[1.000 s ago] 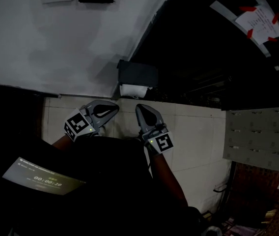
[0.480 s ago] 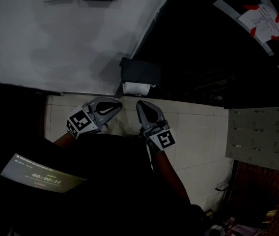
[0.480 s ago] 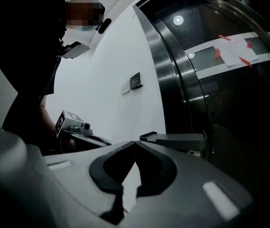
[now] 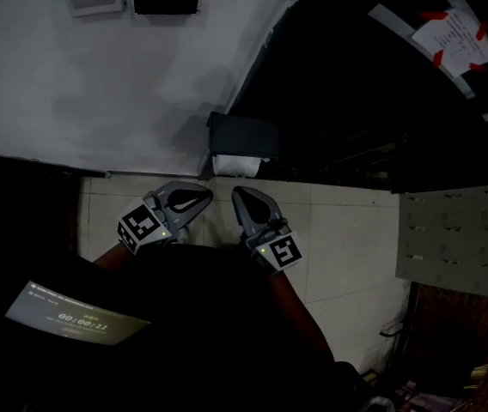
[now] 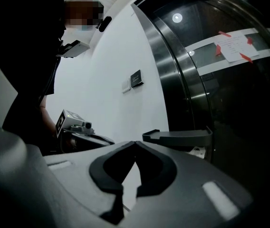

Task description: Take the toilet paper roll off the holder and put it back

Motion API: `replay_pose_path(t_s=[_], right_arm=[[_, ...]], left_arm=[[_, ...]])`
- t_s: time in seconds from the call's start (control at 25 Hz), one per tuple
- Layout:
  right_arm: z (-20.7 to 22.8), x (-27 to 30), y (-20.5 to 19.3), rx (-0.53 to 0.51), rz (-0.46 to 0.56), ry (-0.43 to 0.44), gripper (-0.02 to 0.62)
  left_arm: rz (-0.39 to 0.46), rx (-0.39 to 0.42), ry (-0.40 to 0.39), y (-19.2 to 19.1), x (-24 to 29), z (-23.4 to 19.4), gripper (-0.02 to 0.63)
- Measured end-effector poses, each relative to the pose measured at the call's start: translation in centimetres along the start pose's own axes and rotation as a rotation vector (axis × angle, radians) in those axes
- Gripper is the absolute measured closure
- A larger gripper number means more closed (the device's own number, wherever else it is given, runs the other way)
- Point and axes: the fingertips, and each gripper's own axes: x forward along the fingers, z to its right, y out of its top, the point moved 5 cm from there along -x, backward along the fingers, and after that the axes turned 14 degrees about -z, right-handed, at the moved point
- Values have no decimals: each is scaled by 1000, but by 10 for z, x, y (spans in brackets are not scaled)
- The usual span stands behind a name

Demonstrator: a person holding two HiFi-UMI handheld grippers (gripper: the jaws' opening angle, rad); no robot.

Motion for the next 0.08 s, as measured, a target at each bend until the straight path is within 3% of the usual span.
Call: replay_pose_path(t_s=[0.08], right_arm=[[-1,0,0,6,0,2,595]], left_arm=[[-1,-1,1,-2,0,1,603]])
